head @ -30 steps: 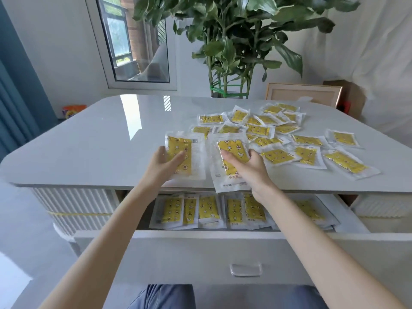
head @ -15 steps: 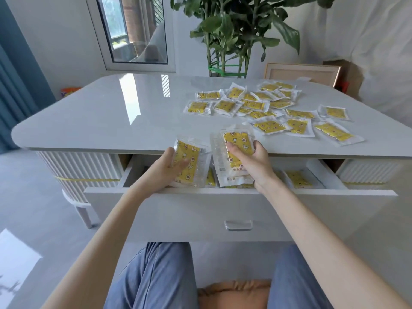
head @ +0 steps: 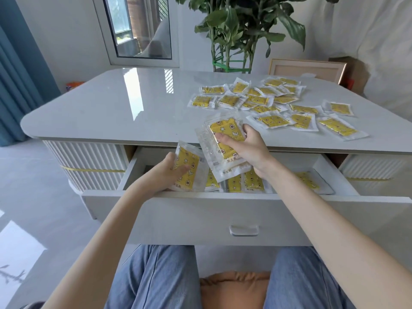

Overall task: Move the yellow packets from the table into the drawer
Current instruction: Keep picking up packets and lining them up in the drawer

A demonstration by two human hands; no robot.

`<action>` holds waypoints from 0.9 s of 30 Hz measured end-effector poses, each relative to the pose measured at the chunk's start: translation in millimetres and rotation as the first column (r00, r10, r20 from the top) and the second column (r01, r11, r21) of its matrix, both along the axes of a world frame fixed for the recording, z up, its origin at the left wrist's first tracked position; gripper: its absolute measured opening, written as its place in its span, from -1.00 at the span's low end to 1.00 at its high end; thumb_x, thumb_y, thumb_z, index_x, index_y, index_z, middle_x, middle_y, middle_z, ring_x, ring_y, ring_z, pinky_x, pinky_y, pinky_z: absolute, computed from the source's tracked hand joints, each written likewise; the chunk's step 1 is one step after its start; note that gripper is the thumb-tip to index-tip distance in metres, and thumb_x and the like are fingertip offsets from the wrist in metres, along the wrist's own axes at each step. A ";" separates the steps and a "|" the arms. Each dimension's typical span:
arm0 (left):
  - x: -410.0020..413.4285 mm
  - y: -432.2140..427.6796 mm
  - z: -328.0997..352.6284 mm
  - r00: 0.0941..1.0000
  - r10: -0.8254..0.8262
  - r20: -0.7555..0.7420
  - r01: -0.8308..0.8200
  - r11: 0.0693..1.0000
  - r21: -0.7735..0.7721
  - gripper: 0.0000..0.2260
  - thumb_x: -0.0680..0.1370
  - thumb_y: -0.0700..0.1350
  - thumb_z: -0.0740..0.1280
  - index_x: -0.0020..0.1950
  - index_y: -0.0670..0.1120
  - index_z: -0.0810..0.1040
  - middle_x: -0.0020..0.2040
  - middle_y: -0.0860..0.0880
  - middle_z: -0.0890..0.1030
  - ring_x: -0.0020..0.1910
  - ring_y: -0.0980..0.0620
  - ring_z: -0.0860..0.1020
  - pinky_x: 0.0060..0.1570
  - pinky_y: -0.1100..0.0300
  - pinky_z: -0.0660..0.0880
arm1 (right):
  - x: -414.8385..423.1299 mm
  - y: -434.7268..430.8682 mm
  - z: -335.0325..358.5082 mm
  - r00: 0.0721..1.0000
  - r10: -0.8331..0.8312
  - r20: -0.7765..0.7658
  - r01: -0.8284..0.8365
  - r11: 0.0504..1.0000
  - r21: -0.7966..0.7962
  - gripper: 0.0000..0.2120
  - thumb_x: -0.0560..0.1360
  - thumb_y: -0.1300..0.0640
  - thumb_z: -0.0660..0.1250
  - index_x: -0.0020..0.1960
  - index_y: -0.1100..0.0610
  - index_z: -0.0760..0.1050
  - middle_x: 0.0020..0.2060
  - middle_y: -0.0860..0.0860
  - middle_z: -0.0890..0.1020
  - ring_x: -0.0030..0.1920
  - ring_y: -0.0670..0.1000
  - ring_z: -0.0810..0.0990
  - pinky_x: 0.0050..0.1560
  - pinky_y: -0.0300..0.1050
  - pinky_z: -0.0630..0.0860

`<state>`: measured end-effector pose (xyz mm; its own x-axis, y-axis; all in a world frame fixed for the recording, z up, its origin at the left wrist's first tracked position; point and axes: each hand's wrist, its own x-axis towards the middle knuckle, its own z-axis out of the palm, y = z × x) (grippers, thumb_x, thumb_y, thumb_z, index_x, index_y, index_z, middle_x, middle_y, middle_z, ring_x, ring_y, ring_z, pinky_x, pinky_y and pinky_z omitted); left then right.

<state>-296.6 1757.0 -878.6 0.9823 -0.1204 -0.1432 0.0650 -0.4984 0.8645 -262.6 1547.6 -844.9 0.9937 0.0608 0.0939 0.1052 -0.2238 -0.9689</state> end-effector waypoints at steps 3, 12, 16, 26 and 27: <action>-6.3 0.9 -1.5 1.000 -0.003 -0.010 0.003 0.999 0.034 -0.84 0.62 -0.01 0.21 -0.10 -0.03 0.30 -0.20 0.08 0.46 -0.26 0.16 0.45 -0.28 0.25 0.36 | 0.8 0.7 2.2 0.997 0.065 -0.032 -0.067 0.996 -0.054 -0.52 0.38 -0.08 0.49 0.21 0.06 0.46 0.07 -0.14 0.61 0.08 -0.19 0.56 0.03 -0.23 0.50; -4.3 5.7 -2.8 0.981 0.071 -0.181 -0.065 0.997 0.042 -0.77 0.61 0.03 0.19 0.13 -0.11 0.31 0.01 -0.07 0.57 -0.05 -0.02 0.58 -0.09 0.10 0.51 | 12.7 -10.0 -9.0 0.921 0.179 -0.347 -0.260 0.943 -0.205 -0.51 0.35 -0.02 0.53 0.17 0.22 0.55 0.08 0.09 0.67 0.08 0.01 0.65 0.17 -0.09 0.55; 19.5 28.1 -2.6 0.926 0.143 -0.349 -0.121 0.989 0.085 -0.73 0.61 0.02 0.18 0.20 -0.13 0.37 0.03 -0.15 0.63 -0.08 -0.14 0.68 -0.14 0.05 0.64 | 27.7 -12.1 -22.6 0.824 0.169 -0.540 -0.343 0.909 -0.238 -0.58 0.36 0.07 0.53 0.12 0.27 0.57 0.04 0.18 0.68 0.10 0.18 0.65 0.22 0.15 0.52; 75.5 51.2 -18.4 0.806 0.118 -0.579 -0.008 0.982 0.188 -0.84 0.66 -0.15 0.11 0.01 -0.16 0.46 -0.08 -0.14 0.61 -0.09 -0.07 0.61 -0.17 0.08 0.59 | 57.8 24.9 -62.7 0.761 0.051 -0.647 -0.359 0.863 -0.355 -0.44 0.40 0.13 0.51 0.30 0.29 0.42 0.10 0.18 0.63 0.09 0.15 0.65 0.15 0.06 0.57; 77.9 52.9 -18.7 0.804 0.132 -0.579 -0.023 0.981 0.191 -0.85 0.65 -0.18 0.11 0.00 -0.15 0.45 -0.08 -0.14 0.60 -0.08 -0.08 0.60 -0.14 0.07 0.58 | 61.4 28.8 -64.7 0.757 0.043 -0.652 -0.341 0.878 -0.337 -0.47 0.41 0.14 0.50 0.29 0.29 0.43 0.11 0.18 0.63 0.09 0.15 0.65 0.16 0.06 0.56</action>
<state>-218.7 1809.9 -897.3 0.7079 0.0311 -0.7056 0.5770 -0.6016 0.5524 -201.2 1576.4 -909.6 0.7835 0.1414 -0.6050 -0.3846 -0.6544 -0.6510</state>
